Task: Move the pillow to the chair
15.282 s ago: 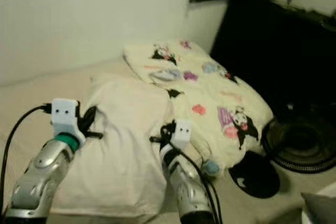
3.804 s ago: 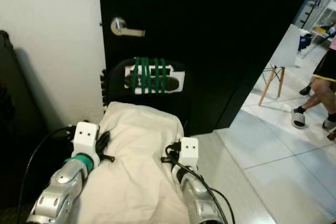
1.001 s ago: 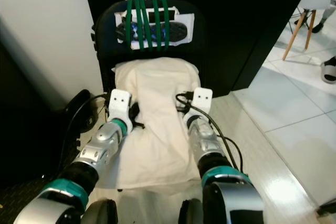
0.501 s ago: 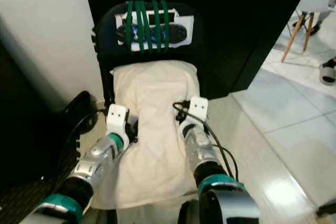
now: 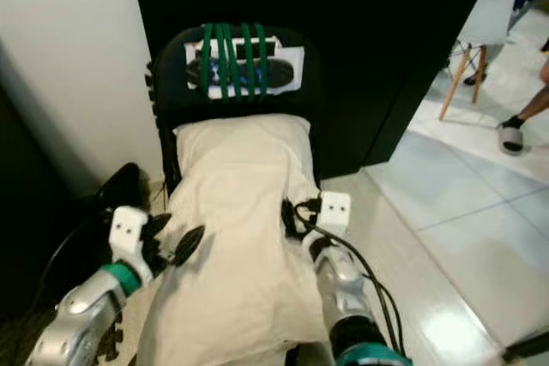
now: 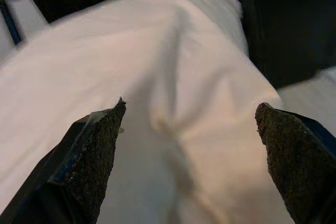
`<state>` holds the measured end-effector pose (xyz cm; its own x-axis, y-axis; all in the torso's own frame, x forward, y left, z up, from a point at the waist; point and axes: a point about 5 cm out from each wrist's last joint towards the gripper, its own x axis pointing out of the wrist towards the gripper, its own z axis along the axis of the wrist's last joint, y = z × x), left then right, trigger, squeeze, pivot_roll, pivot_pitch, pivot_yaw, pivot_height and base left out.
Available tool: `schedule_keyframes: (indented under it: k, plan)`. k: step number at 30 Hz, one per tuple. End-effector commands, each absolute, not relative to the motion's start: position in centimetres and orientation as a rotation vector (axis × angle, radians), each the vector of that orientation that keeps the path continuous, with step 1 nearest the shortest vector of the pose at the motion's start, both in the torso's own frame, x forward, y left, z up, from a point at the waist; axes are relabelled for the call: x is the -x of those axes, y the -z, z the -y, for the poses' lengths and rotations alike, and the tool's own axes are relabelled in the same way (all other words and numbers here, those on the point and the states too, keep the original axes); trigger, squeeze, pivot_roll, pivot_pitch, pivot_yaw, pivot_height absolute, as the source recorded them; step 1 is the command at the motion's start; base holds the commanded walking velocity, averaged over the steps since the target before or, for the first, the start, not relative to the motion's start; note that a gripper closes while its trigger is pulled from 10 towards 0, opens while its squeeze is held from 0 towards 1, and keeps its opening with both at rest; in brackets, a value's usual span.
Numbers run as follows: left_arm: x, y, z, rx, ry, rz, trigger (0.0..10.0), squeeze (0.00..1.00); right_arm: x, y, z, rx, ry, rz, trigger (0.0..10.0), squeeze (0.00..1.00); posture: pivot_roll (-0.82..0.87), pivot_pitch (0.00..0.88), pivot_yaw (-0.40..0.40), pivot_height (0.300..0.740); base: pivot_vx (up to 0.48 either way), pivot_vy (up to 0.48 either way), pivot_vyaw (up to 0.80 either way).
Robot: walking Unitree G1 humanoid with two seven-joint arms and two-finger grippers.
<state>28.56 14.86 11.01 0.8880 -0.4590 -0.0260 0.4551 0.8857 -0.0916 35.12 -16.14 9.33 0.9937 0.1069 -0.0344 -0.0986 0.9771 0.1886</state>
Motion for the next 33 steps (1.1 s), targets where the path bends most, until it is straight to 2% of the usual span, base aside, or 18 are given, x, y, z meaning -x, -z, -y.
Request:
schedule_keyframes:
  k: [1,2,3,4,9,11,13,14,15,18,22,23,33]
  plan:
    - [-27.7,-11.1,-14.9,0.106,0.495,-0.063,10.0,0.07,-34.6,-8.8,16.9,-0.164,-0.067,-0.058,10.0,1.00,0.07,0.054,-0.007,0.611,0.000,0.000,0.00]
    - [-27.7,-11.1,-14.9,0.106,0.495,-0.063,10.0,0.07,-34.6,-8.8,16.9,-0.164,-0.067,-0.058,10.0,1.00,0.07,0.054,-0.007,0.611,0.000,0.000,0.00]
    - [-27.1,-11.4,-15.3,0.118,0.485,-0.055,10.0,0.00,-34.5,-8.9,17.4,-0.162,-0.044,-0.049,10.0,1.00,0.07,0.052,-0.004,0.611,0.000,0.000,0.00]
    - [-26.3,-11.7,-15.9,0.124,0.484,-0.049,10.0,0.00,-34.3,-9.2,17.7,-0.169,-0.032,-0.027,10.0,0.00,0.07,0.050,-0.002,0.611,0.000,0.000,0.00]
    - [-24.9,-12.8,-17.0,0.173,0.489,0.001,10.0,0.00,-34.2,-9.8,17.8,-0.183,-0.031,0.013,10.0,0.00,0.07,0.048,-0.008,0.611,0.000,0.000,0.00]
    - [-24.7,-13.5,-18.0,0.210,0.435,0.057,10.0,0.00,-34.1,-9.9,17.3,-0.199,-0.055,0.013,10.0,0.00,0.07,0.042,-0.013,0.611,0.000,0.000,0.00]
    - [-25.3,-13.0,-20.4,0.139,0.211,0.072,10.0,0.00,-33.8,-9.2,15.9,-0.171,-0.093,-0.019,10.0,0.00,0.07,0.041,-0.019,0.611,0.000,0.000,0.00]
    - [-25.3,-13.0,-20.4,0.139,0.211,0.072,10.0,0.00,-33.8,-9.2,15.9,-0.171,-0.093,-0.019,10.0,0.00,0.07,0.041,-0.019,0.611,0.000,0.000,0.00]
    - [-25.7,-12.4,-21.2,0.079,0.118,0.041,10.0,0.00,-33.6,-9.0,15.3,-0.150,-0.103,-0.027,10.0,0.00,0.08,0.035,-0.021,0.611,0.000,0.000,0.00]
    - [-25.9,-12.0,-21.3,0.021,0.077,0.008,10.0,0.00,-33.4,-8.9,14.9,-0.137,-0.105,-0.027,10.0,0.00,0.08,0.035,-0.021,0.611,0.000,0.000,0.00]
    - [-26.2,-12.2,-19.8,0.002,0.099,-0.032,10.0,0.00,-32.7,-8.9,14.2,-0.126,-0.127,-0.019,10.0,0.00,0.08,0.031,-0.019,0.611,0.000,0.000,0.00]
    - [-26.2,-13.1,-18.9,0.019,0.111,-0.026,10.0,0.00,-31.7,-8.3,13.9,-0.121,-0.138,-0.038,10.0,0.00,0.08,0.031,-0.017,0.611,0.000,0.000,0.00]
    - [-25.9,-14.5,-18.5,0.046,0.090,0.048,10.0,0.00,-30.5,-7.5,13.6,-0.133,-0.135,-0.071,10.0,0.00,0.07,0.031,-0.014,0.611,0.000,0.000,0.00]
